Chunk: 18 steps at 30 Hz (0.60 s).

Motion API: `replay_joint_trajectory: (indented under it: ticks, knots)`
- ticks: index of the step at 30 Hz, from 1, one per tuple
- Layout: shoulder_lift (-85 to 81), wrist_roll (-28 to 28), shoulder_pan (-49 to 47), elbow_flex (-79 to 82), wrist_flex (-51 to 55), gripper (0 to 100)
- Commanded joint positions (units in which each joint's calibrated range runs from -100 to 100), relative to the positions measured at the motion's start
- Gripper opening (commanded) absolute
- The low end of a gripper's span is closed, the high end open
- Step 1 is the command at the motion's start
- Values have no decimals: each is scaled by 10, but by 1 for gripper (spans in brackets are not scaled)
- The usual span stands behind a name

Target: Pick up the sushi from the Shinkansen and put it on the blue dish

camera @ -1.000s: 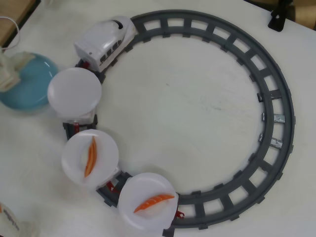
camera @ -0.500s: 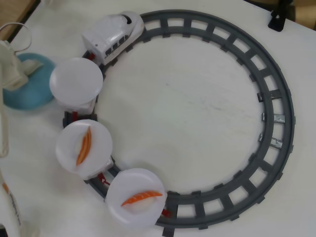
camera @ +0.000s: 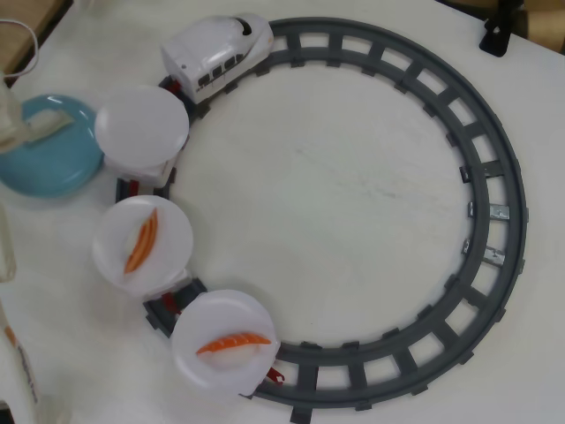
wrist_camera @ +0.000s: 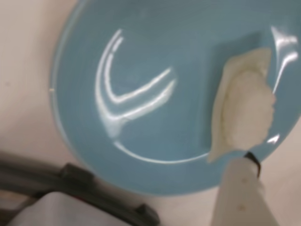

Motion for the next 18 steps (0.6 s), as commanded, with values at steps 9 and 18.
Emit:
replay_joint_trajectory:
  ticks: [9, 18]
  knots:
    - [-149, -56, -9, -32, 21, 24]
    - [-496, -59, -57, 468, 1, 24]
